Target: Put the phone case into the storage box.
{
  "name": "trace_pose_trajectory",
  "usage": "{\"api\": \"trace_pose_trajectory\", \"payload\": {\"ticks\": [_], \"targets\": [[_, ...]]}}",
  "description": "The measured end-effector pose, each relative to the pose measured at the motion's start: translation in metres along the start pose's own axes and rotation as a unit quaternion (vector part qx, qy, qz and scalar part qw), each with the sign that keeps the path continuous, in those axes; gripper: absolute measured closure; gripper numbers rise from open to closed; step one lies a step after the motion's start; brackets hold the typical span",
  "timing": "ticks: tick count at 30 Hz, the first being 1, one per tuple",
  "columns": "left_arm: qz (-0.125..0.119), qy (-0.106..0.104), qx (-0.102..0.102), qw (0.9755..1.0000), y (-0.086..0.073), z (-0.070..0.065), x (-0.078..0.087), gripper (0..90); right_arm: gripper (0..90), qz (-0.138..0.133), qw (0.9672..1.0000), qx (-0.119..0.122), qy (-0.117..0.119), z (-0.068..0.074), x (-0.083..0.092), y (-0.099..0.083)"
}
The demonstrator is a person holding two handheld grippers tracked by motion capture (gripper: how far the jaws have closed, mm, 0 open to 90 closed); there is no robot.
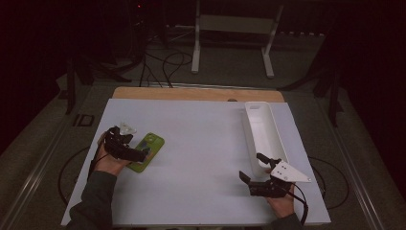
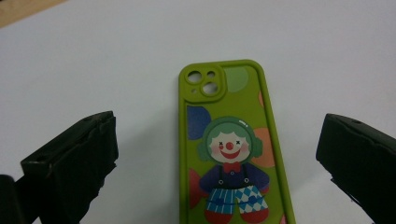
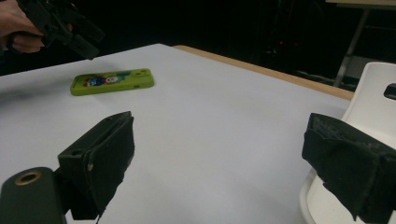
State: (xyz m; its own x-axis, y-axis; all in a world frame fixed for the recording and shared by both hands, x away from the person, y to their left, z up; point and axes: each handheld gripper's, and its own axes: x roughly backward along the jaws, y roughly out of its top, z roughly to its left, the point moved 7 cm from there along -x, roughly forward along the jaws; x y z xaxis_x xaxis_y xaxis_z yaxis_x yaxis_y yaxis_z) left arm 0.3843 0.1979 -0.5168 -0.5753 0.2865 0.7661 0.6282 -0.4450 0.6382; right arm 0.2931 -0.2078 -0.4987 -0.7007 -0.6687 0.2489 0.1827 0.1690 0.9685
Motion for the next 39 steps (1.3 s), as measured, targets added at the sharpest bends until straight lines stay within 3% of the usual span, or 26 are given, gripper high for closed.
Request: {"api": "trace_pose_trajectory", "payload": {"ticks": [15, 39], "targets": [[0.04, -0.001, -0.01, 0.9991, -0.004, -0.003, -0.013, 0.0, 8.8, 0.0, 1.0, 0.001, 0.0, 0.0, 0.0, 0.0], [0.058, 0.001, -0.01, 0.9983, -0.007, -0.006, -0.025, 0.0, 8.8, 0.001, 1.0, 0.001, 0.001, 0.001, -0.001, 0.0]]}}
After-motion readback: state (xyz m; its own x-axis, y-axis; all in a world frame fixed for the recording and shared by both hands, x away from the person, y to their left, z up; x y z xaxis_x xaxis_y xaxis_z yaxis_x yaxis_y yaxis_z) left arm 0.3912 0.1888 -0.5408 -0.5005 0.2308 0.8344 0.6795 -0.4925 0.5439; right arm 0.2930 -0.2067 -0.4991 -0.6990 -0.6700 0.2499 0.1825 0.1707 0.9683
